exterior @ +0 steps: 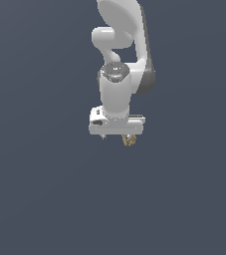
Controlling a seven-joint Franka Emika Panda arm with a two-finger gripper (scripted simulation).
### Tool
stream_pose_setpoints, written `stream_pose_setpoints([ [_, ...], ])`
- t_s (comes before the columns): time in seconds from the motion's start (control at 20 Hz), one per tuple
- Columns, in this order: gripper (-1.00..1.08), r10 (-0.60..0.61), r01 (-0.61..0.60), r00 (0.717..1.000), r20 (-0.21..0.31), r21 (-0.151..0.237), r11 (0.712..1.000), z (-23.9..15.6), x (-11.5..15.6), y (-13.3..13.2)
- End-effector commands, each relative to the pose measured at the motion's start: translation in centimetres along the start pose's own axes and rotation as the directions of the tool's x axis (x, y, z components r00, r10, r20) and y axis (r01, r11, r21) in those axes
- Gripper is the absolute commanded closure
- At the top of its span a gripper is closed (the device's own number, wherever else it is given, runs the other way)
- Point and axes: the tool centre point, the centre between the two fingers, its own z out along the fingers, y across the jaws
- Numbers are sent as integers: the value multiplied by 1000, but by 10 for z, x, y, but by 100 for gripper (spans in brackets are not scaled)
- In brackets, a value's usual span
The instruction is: Pick up the object and move it to a goal position.
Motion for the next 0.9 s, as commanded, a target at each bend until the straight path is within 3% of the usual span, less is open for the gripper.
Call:
stream_pose_setpoints([
  [0.0,-92,0,0,1000,0,0,1000,0,0,0],
  [0.45,-92,30,-30,999,12,-8,1000,5,3,32],
  [0.85,-92,5,-4,1000,12,-9,1000,10,-4,21],
])
